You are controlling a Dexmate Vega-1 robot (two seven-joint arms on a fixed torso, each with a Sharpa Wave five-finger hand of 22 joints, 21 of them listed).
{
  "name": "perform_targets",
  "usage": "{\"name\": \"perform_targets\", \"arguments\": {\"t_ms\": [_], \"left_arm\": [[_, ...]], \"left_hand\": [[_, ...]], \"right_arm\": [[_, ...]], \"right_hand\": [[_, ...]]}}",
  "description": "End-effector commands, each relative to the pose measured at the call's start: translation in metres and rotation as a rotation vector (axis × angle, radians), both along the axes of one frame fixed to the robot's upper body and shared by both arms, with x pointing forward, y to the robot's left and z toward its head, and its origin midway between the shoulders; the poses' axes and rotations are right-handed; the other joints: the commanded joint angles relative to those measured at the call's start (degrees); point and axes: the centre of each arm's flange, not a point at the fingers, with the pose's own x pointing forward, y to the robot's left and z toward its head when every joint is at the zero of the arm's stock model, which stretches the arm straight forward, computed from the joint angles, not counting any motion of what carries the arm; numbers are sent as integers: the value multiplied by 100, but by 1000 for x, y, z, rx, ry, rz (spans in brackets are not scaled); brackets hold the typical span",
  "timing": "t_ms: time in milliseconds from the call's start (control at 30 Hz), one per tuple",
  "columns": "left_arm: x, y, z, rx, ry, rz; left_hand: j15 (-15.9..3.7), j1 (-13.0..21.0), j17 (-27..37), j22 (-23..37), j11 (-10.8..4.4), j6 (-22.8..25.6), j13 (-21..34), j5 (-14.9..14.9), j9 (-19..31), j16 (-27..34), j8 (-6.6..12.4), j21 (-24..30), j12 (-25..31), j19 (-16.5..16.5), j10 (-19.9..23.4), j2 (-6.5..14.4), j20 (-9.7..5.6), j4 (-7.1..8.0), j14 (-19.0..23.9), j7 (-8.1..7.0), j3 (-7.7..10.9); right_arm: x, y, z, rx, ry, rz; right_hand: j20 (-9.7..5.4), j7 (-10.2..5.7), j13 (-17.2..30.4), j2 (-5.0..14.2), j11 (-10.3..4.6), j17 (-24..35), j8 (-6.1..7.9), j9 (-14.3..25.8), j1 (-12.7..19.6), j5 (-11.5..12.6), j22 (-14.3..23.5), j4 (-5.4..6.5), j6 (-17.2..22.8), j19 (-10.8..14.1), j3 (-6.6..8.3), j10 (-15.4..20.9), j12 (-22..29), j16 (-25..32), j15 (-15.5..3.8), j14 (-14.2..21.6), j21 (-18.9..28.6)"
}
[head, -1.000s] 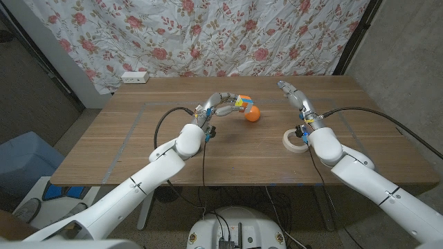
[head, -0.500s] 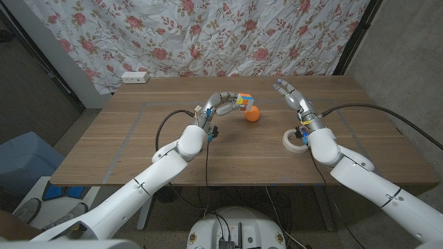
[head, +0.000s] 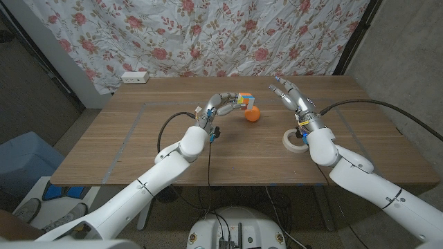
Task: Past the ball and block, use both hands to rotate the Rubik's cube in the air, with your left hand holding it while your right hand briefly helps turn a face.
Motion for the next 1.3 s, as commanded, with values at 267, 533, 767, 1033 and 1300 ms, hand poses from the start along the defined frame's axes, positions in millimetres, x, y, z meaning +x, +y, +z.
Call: {"name": "perform_targets", "arguments": {"t_ms": [267,533,767,1033,1300], "left_arm": [[11,-6,0,-73,4,-25],[15,-8,0,-100,8,-39],[18,-9,-1,-119,17,-54],[23,-8,-1,-130,22,-64],[26,-7,-2,-132,36,-71]], "left_hand": [[-770,31,23,18,4,18,33,32,7,-4,11,-22,9,-9,51,78,17,-4,38,33,-14],[-765,23,23,18,13,19,44,32,8,-10,2,-22,5,-16,54,87,18,-2,33,42,-28],[-767,15,24,19,12,16,53,32,10,-13,-7,-21,1,-21,52,101,19,1,29,47,-37],[-763,9,25,19,6,13,66,32,12,-14,-20,-19,-1,-24,61,124,26,3,33,49,-48],[-756,6,25,20,17,23,76,32,13,-14,-26,-16,-9,-24,55,136,31,1,42,53,-58]], "right_arm": [[-8,11,-1,-119,1,-47],[-7,13,-1,-174,11,-63],[-6,17,-2,-219,17,-81],[-7,22,-2,-246,0,-94],[-10,33,-4,-285,4,-101]], "right_hand": [[91,-24,-9,44,147,1,-68,4,-68,1,22,-7,-360,-52,-52,-141,14,8,239,-63,45],[147,-29,-17,29,287,-10,-73,4,-72,12,21,-16,-596,-51,-61,-45,69,37,303,-29,64],[188,-31,-19,4,466,-25,-28,11,-85,21,20,-24,-685,-20,-74,201,154,110,303,141,84],[188,-32,-17,-12,502,-31,-18,15,-91,25,20,-28,-724,-2,-82,195,142,104,321,131,91],[187,-24,-15,-21,524,-40,27,23,-91,29,20,-36,-655,-7,-86,118,106,71,331,57,88]]}}
